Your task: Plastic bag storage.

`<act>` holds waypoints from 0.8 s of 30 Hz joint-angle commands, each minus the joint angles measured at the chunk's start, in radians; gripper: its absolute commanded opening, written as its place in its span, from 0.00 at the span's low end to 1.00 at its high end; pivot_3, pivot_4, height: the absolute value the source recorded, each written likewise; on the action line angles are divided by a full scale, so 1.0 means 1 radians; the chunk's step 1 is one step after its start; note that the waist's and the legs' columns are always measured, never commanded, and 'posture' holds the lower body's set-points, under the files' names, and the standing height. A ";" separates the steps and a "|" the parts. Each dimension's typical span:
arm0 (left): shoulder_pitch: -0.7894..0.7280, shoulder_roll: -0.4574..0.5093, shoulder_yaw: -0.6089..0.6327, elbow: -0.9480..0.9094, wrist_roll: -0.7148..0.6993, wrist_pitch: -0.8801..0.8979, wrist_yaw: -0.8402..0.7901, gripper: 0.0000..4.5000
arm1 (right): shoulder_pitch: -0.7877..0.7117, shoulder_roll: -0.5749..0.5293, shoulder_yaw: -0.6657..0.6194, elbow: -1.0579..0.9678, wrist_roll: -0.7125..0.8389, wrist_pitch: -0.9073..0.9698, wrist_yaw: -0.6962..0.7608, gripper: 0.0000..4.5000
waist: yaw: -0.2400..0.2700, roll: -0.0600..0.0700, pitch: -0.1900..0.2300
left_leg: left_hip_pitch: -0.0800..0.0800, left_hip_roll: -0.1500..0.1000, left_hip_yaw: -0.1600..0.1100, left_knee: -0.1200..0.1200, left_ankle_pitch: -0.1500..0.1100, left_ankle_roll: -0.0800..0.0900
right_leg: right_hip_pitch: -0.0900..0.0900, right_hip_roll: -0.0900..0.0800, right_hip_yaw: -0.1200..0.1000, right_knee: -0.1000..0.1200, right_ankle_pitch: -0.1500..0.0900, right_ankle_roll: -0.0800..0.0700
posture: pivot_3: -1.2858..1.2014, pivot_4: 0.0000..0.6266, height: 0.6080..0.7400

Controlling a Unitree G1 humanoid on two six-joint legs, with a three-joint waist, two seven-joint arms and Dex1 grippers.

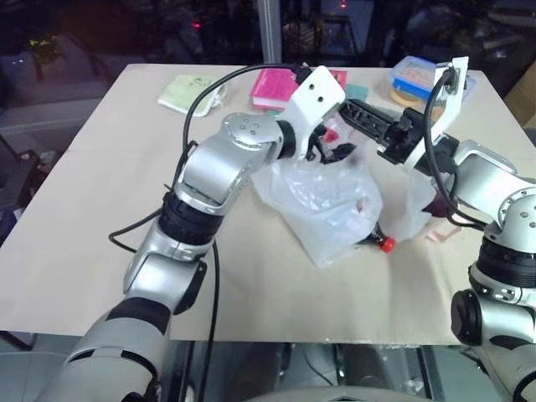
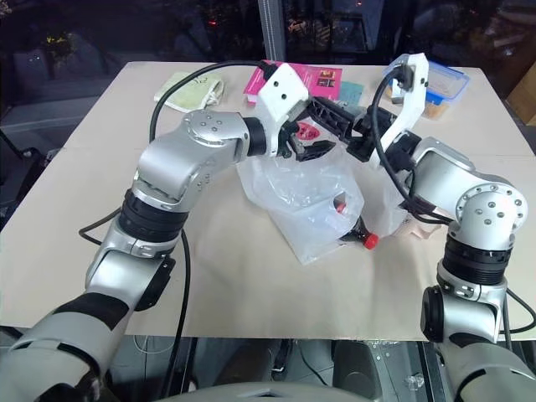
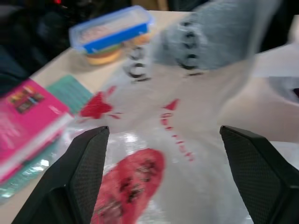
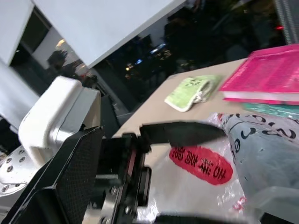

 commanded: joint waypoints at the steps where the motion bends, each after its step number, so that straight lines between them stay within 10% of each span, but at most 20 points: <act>1: 0.023 -0.028 -0.017 0.055 0.077 -0.077 0.038 0.89 | -0.013 -0.004 0.010 -0.072 0.069 -0.019 0.005 1.00 | 0.002 0.000 0.000 | 0.000 0.000 0.000 0.000 0.000 0.000 | 0.000 0.000 0.000 0.000 0.000 0.000 | 0.52 0.24 1.00; 11: 0.063 -0.054 0.061 0.238 0.164 -0.277 0.078 0.01 | 0.124 -0.232 0.096 -0.221 -0.062 0.043 0.152 1.00 | 0.007 0.000 0.000 | -0.001 0.000 0.000 0.001 0.000 0.000 | 0.001 0.000 -0.001 -0.001 0.000 0.000 | 0.52 0.24 1.00; 17: 0.082 -0.046 0.134 0.262 0.118 -0.311 0.018 0.01 | 0.270 -0.461 0.076 -0.479 -0.245 -0.073 0.392 1.00 | 0.011 0.000 0.000 | -0.002 -0.001 -0.001 0.002 0.000 0.001 | 0.001 -0.001 -0.003 -0.001 0.000 0.000 | 0.52 0.24 1.00; 24: 0.135 -0.041 0.330 0.088 -0.178 -0.123 -0.142 0.01 | 0.566 -0.621 -0.314 -0.663 -0.233 -0.011 0.321 1.00 | 0.017 -0.001 0.000 | -0.006 -0.001 -0.004 0.005 -0.001 0.002 | 0.001 -0.001 -0.007 -0.005 0.000 0.001 | 0.52 0.24 1.00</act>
